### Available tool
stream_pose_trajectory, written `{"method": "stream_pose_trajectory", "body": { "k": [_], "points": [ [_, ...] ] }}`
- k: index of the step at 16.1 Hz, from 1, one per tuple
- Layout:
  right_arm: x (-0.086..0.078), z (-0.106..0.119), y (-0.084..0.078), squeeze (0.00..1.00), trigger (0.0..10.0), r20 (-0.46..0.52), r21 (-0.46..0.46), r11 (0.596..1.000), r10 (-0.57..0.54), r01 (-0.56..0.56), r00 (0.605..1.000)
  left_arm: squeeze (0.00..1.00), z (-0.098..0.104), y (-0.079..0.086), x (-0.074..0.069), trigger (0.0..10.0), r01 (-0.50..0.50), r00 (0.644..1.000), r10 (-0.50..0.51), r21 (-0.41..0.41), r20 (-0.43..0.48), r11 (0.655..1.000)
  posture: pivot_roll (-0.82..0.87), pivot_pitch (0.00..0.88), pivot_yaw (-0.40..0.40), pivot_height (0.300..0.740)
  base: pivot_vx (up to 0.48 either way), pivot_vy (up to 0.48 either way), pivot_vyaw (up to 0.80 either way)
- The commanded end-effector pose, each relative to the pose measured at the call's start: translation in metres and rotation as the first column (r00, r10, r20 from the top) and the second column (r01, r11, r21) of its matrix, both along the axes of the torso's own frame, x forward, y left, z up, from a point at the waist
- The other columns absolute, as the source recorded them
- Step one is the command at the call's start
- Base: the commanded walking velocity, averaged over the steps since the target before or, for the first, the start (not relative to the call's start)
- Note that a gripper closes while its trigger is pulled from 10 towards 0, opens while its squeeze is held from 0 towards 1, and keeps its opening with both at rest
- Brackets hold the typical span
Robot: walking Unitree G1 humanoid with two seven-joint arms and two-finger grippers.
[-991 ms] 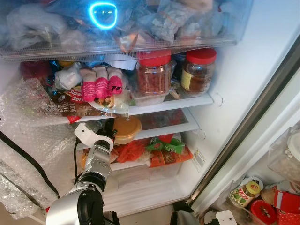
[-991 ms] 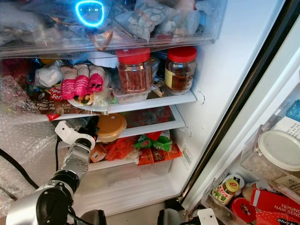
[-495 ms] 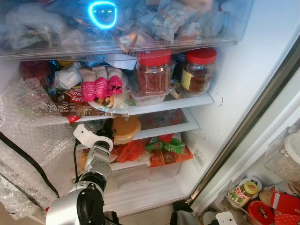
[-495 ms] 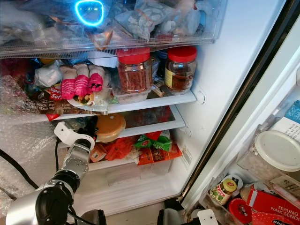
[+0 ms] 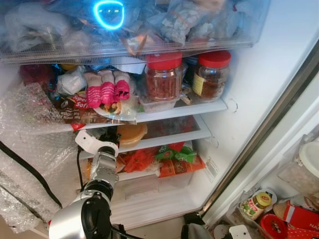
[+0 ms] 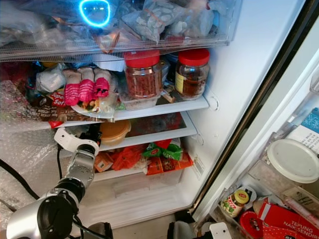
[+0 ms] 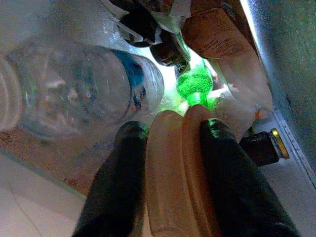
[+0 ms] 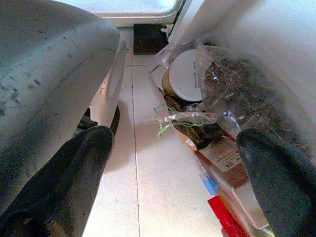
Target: Restocking fridge
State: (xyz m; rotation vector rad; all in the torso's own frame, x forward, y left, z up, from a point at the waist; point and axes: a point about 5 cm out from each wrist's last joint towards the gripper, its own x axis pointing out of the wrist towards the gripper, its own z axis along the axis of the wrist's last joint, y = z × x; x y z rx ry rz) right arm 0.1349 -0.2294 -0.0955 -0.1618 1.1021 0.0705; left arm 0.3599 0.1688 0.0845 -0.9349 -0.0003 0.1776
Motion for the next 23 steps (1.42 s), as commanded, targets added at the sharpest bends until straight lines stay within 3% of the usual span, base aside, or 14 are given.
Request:
{"method": "stream_pose_trajectory", "body": {
  "k": [1,5,6,12,16,23],
  "points": [
    [-0.001,0.001,-0.003,0.00,10.0,0.005,-0.009,1.000,0.007,-0.007,1.000,1.00,0.006,-0.001,0.003,10.0,-0.006,1.000,0.006,0.031,0.015,0.999,-0.15,0.000,-0.060,0.631,0.000,0.000,0.00],
    [0.000,0.001,-0.003,0.00,10.0,0.007,-0.007,1.000,0.009,-0.009,1.000,1.00,0.008,0.000,0.003,10.0,-0.024,1.000,0.023,0.078,0.011,0.997,-0.15,0.000,-0.059,0.631,0.000,0.000,0.00],
    [0.000,0.001,-0.003,0.00,10.0,0.007,-0.007,1.000,0.009,-0.009,1.000,0.00,0.007,0.000,0.003,10.0,-0.024,1.000,0.024,0.080,0.009,0.997,-0.15,0.000,-0.059,0.631,0.000,0.000,0.00],
    [0.000,0.001,-0.003,0.00,10.0,0.011,-0.007,1.000,0.005,-0.005,1.000,0.00,0.008,0.001,0.001,10.0,-0.015,0.998,0.011,0.063,0.062,0.998,-0.15,0.000,-0.059,0.631,0.000,0.000,0.00],
    [0.001,0.001,-0.002,0.00,10.0,0.014,-0.004,1.000,0.004,-0.004,1.000,0.00,0.006,0.001,-0.007,10.0,0.026,0.993,-0.044,0.159,0.110,0.987,-0.14,0.000,-0.055,0.631,0.000,0.000,0.00],
    [0.003,0.001,-0.001,0.00,10.0,0.018,-0.001,1.000,0.001,-0.001,1.000,0.00,-0.001,0.008,-0.020,10.0,0.027,0.990,-0.049,0.169,0.128,0.985,-0.14,0.000,-0.052,0.631,0.000,0.000,0.00]
  ]
}}
